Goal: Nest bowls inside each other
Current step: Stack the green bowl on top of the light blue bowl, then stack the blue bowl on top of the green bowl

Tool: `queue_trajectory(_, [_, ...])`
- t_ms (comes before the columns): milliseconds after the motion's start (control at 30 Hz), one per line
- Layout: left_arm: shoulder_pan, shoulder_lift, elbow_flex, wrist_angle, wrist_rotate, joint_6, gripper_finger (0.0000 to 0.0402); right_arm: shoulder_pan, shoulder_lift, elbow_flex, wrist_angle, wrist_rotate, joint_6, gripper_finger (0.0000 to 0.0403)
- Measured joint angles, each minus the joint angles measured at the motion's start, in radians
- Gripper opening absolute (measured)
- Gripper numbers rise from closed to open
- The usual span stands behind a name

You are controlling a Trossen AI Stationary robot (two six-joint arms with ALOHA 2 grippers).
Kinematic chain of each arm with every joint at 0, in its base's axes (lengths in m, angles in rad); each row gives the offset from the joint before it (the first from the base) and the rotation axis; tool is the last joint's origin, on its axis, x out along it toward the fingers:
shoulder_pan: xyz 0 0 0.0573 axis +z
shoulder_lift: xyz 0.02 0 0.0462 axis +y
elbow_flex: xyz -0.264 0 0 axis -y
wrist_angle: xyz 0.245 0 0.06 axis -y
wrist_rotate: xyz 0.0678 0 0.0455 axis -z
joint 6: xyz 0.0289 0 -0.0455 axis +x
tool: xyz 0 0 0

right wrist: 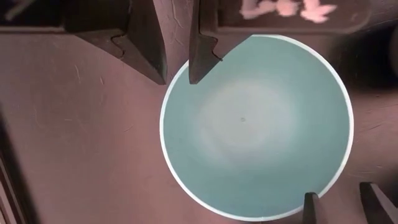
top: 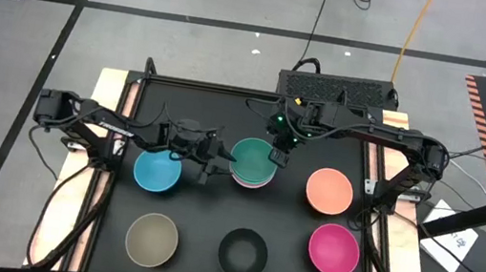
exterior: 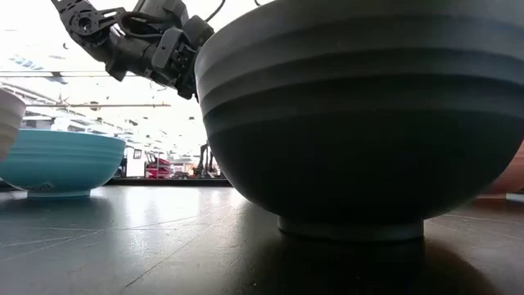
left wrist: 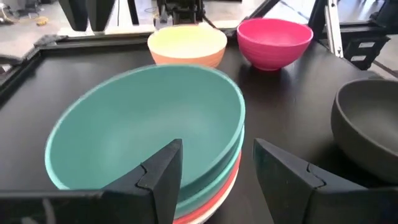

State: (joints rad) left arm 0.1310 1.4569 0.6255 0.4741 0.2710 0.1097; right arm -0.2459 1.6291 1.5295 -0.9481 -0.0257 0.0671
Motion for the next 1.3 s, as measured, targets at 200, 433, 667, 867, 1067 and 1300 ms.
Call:
queue_trajectory(200, [0.000, 0.000, 0.000, -0.004, 0.000, -0.011, 0.0198, 0.000, 0.000, 0.000, 0.011, 0.002, 0.000, 0.0061])
queue_trajectory(433, [0.000, 0.000, 0.000, -0.024, 0.000, -0.026, 0.0198, 0.000, 0.000, 0.000, 0.017, 0.003, 0.000, 0.0061])
queue_trajectory(667, [-0.004, 0.000, 0.000, -0.034, 0.000, -0.033, 0.0198, 0.000, 0.000, 0.000, 0.026, 0.003, 0.000, 0.0061])
queue_trajectory(867, [-0.010, 0.000, 0.000, -0.033, -0.025, -0.004, 0.0198, 0.000, 0.000, 0.000, 0.032, 0.003, -0.004, 0.0061])
queue_trajectory(1067, [-0.009, -0.088, 0.001, -0.027, -0.089, 0.067, 0.0198, -0.003, -0.020, 0.000, 0.022, 0.026, -0.034, 0.0061])
queue_trajectory(1300, [-0.009, -0.385, 0.001, -0.189, -0.143, 0.080, 0.0198, -0.006, -0.148, -0.015, 0.011, 0.081, -0.055, 0.0061])
